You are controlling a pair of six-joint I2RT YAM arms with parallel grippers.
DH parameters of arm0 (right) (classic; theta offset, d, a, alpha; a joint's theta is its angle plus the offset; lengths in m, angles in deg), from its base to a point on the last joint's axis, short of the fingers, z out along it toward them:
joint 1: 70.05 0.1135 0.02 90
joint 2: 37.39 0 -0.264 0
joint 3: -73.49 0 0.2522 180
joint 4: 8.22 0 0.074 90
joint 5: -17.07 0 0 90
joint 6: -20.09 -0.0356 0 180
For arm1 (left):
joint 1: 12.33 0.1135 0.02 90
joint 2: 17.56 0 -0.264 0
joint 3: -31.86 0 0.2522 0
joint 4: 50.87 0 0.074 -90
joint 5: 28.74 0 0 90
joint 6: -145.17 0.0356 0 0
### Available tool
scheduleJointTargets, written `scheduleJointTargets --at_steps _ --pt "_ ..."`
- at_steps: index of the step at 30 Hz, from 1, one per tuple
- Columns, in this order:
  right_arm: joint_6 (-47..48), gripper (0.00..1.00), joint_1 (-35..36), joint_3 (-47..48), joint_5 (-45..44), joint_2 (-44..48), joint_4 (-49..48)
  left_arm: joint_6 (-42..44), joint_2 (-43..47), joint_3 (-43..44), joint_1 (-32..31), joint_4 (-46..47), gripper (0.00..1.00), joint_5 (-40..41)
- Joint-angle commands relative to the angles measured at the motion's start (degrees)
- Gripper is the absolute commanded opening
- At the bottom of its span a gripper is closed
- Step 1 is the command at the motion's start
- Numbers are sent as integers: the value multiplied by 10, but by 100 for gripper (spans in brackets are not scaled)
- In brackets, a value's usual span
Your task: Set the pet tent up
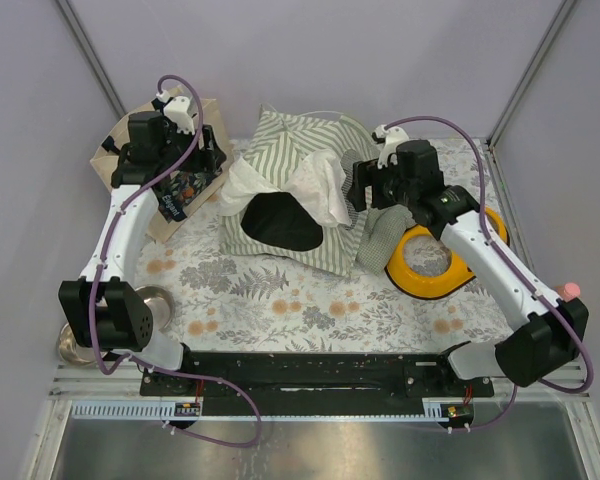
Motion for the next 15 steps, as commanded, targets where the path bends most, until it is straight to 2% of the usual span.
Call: scheduleJointTargets --at_steps 1,2,5,6,8,12,15 --pt "-69 84 -4 49 -64 48 25 -38 31 15 4 3 74 83" --pt "-77 84 -4 56 -66 53 29 -46 38 14 4 3 75 97" --pt "-94 84 -4 72 -65 69 41 -64 59 23 4 0 67 126" --pt "-102 84 -4 76 -90 72 48 -72 63 28 4 -2 64 131" --pt "-116 84 -4 85 -138 68 68 -83 74 40 4 -6 61 112" --pt "-179 83 -15 80 -237 41 118 -100 106 16 4 26 61 13" --pt "-240 83 -54 45 -242 23 124 -115 136 -36 4 77 65 -21"
